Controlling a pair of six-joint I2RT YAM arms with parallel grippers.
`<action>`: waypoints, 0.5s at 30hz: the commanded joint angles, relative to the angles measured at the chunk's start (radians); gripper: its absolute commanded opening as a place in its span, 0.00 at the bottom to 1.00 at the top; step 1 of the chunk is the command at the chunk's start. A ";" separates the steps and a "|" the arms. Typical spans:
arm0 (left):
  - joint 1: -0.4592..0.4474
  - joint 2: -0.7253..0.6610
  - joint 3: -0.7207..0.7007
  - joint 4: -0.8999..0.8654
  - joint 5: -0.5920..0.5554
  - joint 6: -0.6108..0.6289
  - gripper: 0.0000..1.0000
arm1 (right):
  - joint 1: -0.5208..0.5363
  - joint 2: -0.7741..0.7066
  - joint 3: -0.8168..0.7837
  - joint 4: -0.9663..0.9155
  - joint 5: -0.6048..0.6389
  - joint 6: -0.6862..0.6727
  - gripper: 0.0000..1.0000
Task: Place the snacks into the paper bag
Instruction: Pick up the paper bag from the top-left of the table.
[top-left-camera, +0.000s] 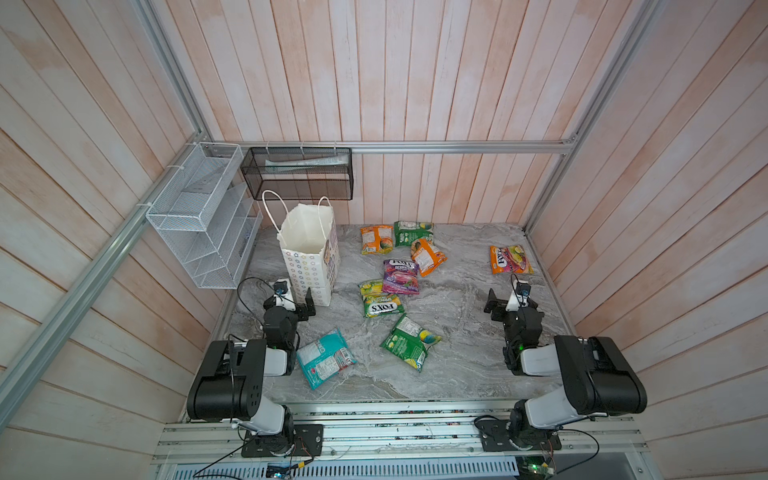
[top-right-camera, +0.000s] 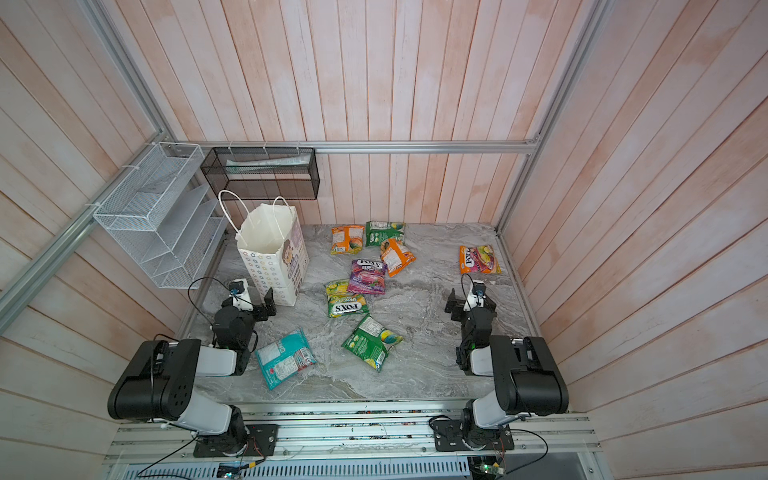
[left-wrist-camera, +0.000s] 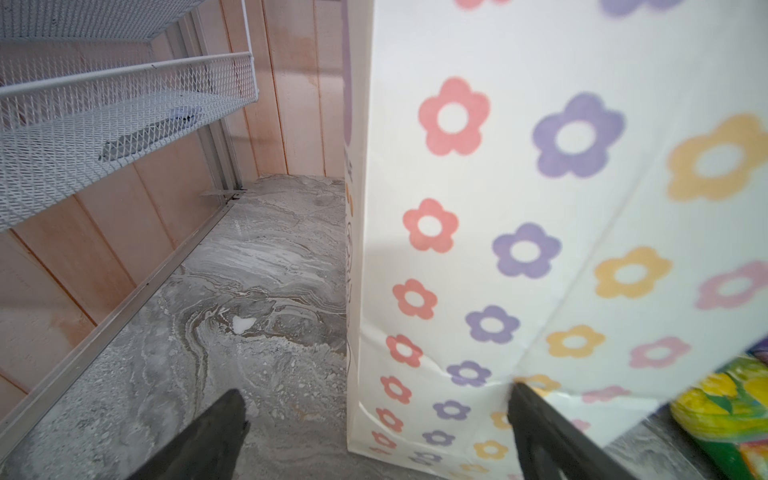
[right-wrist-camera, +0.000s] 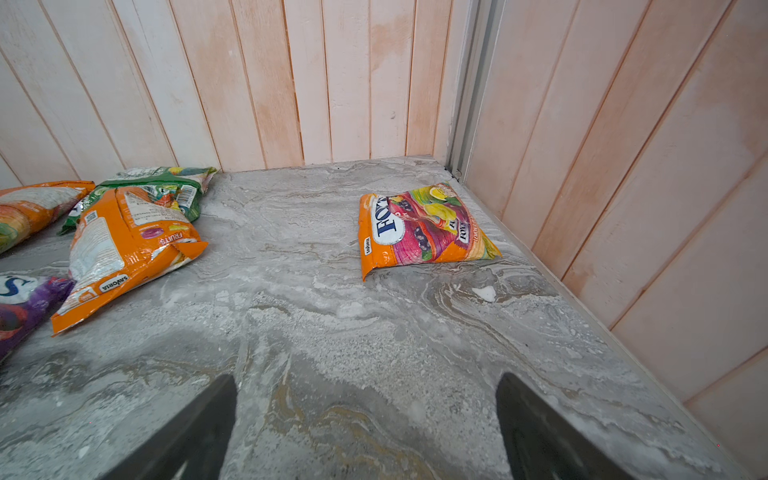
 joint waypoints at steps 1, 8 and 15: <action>-0.012 -0.083 0.035 -0.077 -0.158 -0.036 1.00 | -0.002 0.001 0.008 0.067 0.052 0.006 0.98; -0.136 -0.460 0.166 -0.591 -0.352 -0.189 1.00 | 0.008 -0.460 0.090 -0.433 0.147 0.161 0.98; -0.131 -0.642 0.436 -1.242 -0.337 -0.624 1.00 | -0.001 -0.769 0.165 -0.803 0.303 0.505 0.98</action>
